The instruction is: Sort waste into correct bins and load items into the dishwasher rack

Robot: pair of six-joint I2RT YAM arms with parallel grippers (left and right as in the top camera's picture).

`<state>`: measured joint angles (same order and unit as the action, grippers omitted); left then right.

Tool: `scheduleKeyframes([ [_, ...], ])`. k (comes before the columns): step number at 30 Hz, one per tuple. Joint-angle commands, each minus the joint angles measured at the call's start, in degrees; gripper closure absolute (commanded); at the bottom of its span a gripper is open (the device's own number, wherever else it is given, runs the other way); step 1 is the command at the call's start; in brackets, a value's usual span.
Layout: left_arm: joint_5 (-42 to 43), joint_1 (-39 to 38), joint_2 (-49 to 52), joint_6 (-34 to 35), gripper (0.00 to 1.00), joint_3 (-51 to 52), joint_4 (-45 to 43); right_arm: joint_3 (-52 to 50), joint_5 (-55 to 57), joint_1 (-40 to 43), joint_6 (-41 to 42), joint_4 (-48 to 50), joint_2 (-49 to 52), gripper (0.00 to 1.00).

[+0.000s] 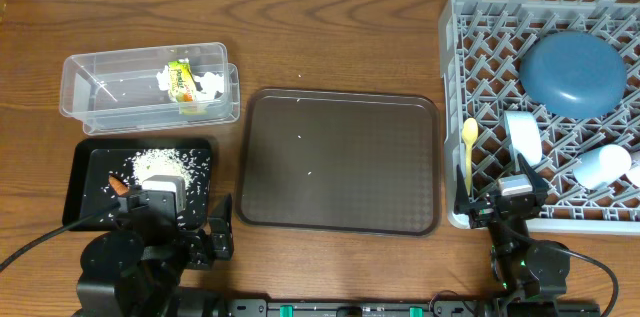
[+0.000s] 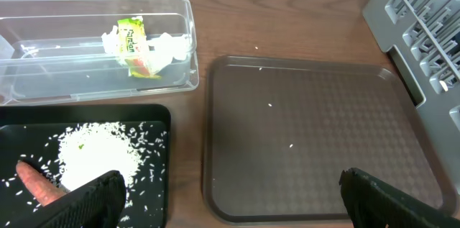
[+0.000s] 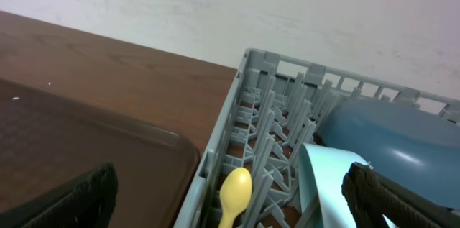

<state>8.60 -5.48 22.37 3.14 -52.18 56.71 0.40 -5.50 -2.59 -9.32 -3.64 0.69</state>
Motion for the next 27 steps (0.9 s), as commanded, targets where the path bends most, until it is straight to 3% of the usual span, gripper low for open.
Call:
scheduleKeyframes([
  [1,-0.5,0.0,0.0,0.3,0.03,0.3,0.0,-0.1,0.6,-0.5,-0.5,-0.3,-0.4,0.01],
  [17,-0.5,0.0,0.0,0.3,0.02,0.3,0.0,-0.1,0.5,-0.5,-0.5,-0.3,-0.4,0.01],
  [20,-6.5,0.0,0.0,0.3,0.03,0.3,0.0,-0.1,0.6,-0.5,-0.5,-0.3,-0.4,0.01],
  [27,-6.8,0.1,-1.4,-1.4,0.03,1.2,3.3,-0.1,0.6,-0.5,-0.5,-0.3,-0.4,0.01],
])
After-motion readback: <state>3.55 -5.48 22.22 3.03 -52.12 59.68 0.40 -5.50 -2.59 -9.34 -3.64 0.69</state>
